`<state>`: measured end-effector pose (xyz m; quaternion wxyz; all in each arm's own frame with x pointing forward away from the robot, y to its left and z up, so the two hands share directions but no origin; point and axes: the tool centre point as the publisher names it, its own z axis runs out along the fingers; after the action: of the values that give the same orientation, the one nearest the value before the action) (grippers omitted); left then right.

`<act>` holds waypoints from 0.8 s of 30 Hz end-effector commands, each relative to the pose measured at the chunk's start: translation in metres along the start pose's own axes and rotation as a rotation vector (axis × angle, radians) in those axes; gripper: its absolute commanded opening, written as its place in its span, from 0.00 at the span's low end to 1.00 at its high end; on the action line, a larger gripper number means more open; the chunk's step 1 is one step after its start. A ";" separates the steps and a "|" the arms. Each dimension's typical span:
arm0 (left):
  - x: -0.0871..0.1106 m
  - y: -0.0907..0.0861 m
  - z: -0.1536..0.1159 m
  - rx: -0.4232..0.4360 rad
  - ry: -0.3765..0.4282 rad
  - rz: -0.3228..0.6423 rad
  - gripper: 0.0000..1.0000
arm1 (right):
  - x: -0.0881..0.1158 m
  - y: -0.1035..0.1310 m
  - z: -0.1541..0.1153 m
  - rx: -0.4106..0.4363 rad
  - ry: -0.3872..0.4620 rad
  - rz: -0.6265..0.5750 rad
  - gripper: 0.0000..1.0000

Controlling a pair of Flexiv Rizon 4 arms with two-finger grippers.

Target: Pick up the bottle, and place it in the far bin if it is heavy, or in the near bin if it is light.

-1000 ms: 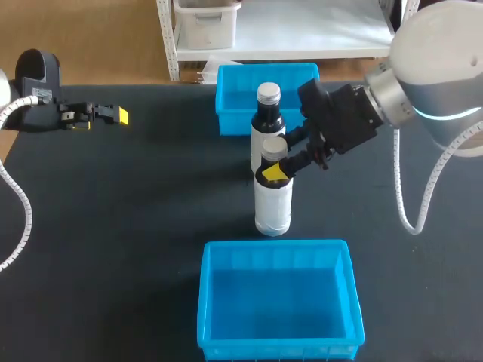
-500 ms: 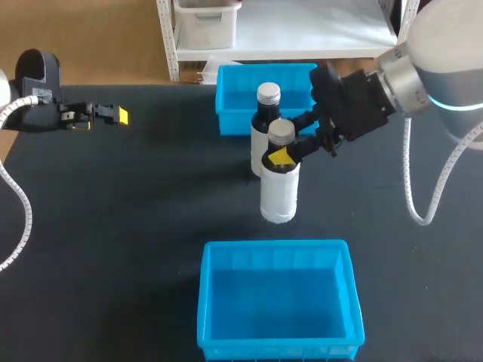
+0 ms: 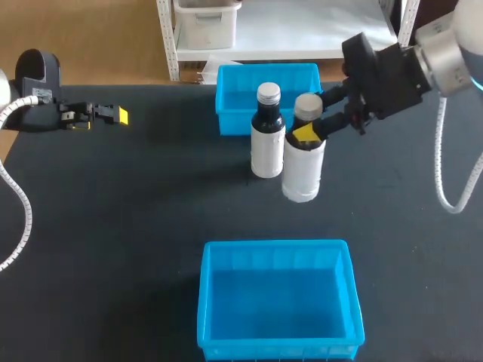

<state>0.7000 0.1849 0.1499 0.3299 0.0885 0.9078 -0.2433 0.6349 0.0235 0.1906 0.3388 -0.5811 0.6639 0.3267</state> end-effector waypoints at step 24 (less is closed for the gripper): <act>0.000 0.000 0.000 0.000 0.000 0.000 1.00 | 0.035 -0.025 -0.087 0.164 -0.001 0.081 0.00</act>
<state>0.7000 0.1849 0.1499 0.3299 0.0885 0.9078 -0.2433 0.6551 -0.0668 0.2062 0.3712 -0.5253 0.7096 0.2876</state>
